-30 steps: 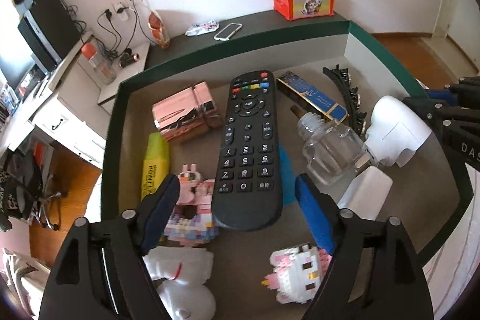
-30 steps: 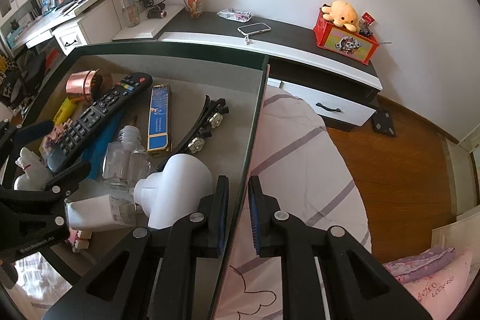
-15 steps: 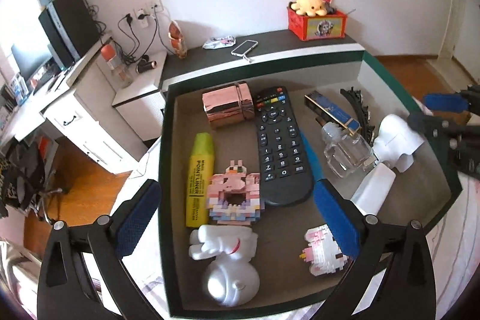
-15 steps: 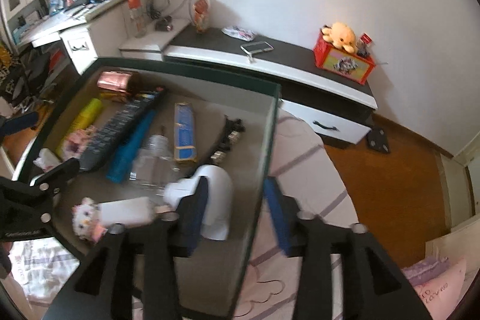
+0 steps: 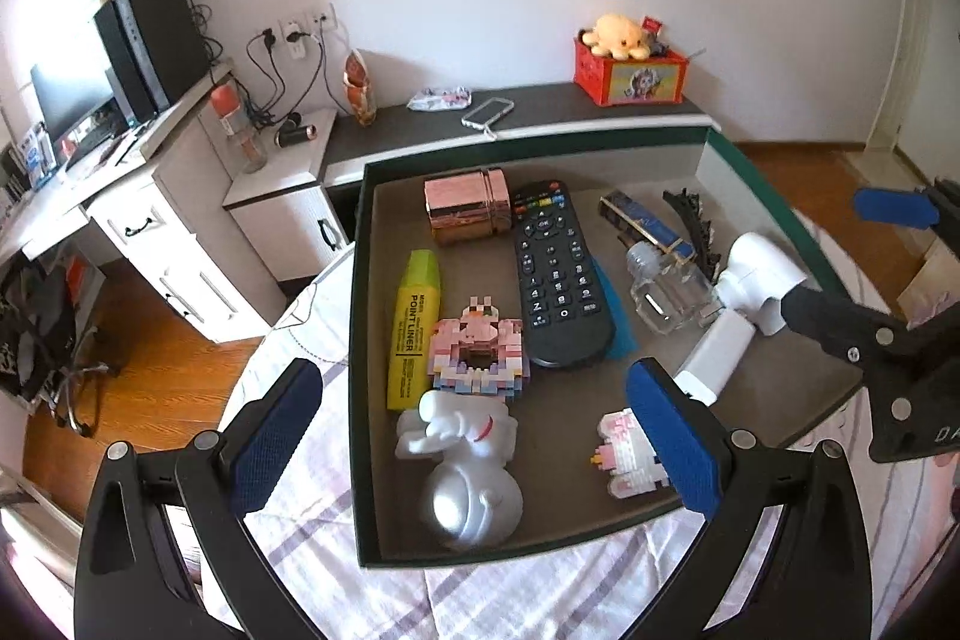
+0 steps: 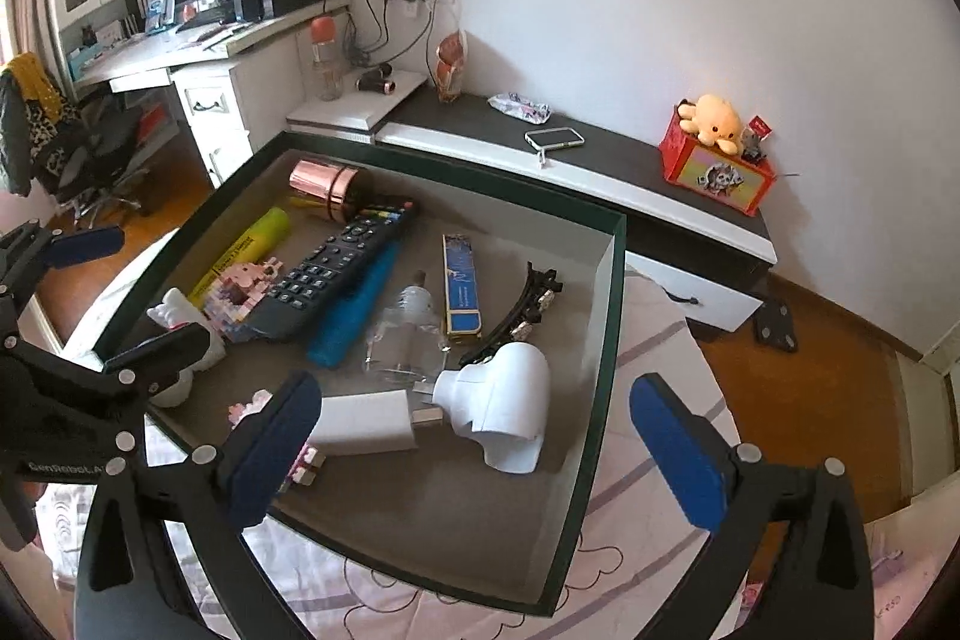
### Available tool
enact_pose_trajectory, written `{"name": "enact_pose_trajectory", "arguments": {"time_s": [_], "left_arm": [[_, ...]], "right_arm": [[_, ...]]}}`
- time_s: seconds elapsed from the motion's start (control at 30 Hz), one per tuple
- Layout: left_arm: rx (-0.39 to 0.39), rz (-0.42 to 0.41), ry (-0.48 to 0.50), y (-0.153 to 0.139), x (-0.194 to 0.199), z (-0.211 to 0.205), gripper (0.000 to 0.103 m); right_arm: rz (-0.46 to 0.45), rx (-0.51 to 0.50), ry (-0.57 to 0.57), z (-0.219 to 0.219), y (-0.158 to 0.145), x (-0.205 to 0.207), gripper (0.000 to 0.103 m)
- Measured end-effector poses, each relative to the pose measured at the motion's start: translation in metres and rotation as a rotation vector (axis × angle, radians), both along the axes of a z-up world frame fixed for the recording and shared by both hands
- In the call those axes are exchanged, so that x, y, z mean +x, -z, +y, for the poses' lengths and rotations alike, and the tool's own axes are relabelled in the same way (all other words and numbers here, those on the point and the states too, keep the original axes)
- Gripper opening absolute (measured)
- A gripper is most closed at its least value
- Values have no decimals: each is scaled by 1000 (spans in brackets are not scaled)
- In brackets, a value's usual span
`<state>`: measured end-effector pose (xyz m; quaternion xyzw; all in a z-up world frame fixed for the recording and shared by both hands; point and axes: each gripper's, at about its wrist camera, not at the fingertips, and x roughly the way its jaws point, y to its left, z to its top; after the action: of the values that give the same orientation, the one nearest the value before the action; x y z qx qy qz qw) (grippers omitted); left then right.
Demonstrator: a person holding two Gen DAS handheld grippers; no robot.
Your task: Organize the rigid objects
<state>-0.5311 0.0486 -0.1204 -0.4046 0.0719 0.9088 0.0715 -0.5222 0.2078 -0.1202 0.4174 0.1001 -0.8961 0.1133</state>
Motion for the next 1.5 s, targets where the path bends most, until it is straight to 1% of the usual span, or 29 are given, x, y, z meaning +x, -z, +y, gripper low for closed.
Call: {"name": "enact_pose_trajectory", "arguments": {"time_s": [0.23, 0.33, 0.47, 0.67, 0.77, 0.87, 0.93, 1.03, 1.13, 1.2, 1.27, 1.43, 1.5], "left_arm": [[55, 24, 17, -10, 18, -1, 103], [91, 23, 19, -13, 26, -3, 103], [98, 45, 4, -17, 44, -6, 103], [102, 81, 22, -22, 76, -6, 103], [120, 91, 29, -25, 92, -5, 103], [117, 111, 37, -29, 110, -3, 103], [110, 134, 26, -33, 123, -4, 103], [129, 166, 11, -41, 147, -9, 103], [147, 218, -37, -52, 177, -14, 103], [141, 249, -63, -57, 195, -14, 103], [151, 286, -64, -63, 215, -18, 103], [179, 343, -83, -73, 250, -25, 103], [154, 364, -78, -76, 261, -24, 103]], "right_arm": [[8, -18, 6, 1, -2, 14, 103], [30, -26, 5, 1, -6, 28, 103], [49, -68, 2, 4, -13, 48, 103], [89, -145, -19, 3, -21, 82, 103], [107, -154, -26, -2, -23, 97, 103], [129, -152, -28, -5, -26, 113, 103], [148, -142, -21, -6, -29, 127, 103], [180, -141, -13, -6, -34, 147, 103], [222, -139, 0, -7, -40, 171, 103], [267, -133, 6, -9, -45, 188, 103], [285, -152, 2, -8, -49, 204, 103], [349, -197, 12, -8, -61, 239, 103], [371, -219, 8, -9, -64, 249, 103]]}}
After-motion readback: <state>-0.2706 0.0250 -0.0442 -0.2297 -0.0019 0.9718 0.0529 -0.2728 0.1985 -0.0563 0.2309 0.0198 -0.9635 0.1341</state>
